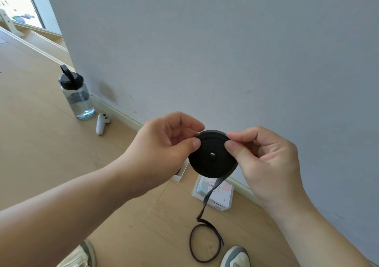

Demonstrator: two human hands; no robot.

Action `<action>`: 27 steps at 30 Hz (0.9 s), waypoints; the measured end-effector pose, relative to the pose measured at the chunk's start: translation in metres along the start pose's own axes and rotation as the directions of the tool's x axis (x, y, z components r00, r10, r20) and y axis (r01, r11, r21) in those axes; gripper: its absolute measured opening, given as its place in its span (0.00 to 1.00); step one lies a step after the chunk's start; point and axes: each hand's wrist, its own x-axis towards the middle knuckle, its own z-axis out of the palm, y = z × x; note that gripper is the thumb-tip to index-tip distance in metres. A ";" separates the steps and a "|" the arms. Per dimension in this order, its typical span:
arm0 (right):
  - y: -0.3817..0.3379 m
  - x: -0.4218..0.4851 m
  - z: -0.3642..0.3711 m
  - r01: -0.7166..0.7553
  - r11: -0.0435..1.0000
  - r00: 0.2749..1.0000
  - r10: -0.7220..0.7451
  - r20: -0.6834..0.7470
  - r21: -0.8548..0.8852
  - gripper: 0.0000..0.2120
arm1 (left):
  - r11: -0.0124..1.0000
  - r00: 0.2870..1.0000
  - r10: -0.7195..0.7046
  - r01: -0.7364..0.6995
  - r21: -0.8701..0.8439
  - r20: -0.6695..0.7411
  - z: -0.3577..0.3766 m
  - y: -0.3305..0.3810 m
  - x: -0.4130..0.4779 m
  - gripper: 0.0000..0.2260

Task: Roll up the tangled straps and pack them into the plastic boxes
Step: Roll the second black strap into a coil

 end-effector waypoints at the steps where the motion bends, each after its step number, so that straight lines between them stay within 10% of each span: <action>1: 0.000 -0.001 0.000 0.007 1.000 1.000 -0.007 0.007 -0.011 0.13 | 1.000 1.000 0.004 -0.004 0.019 0.004 0.000 0.000 0.000 0.10; 10: -0.005 -0.006 -0.001 0.045 0.993 0.995 -0.035 0.090 -0.106 0.15 | 0.930 0.983 0.171 -0.183 0.320 0.065 0.004 0.004 -0.006 0.15; 19: -0.002 -0.002 -0.006 -0.048 0.999 0.998 0.048 0.042 0.003 0.11 | 0.994 0.995 0.005 -0.015 -0.107 -0.096 -0.004 0.003 0.001 0.14; 27: 0.000 0.000 -0.003 -0.057 0.994 0.990 0.068 0.122 -0.095 0.16 | 0.976 0.998 0.050 -0.041 0.214 -0.037 0.001 -0.003 -0.001 0.11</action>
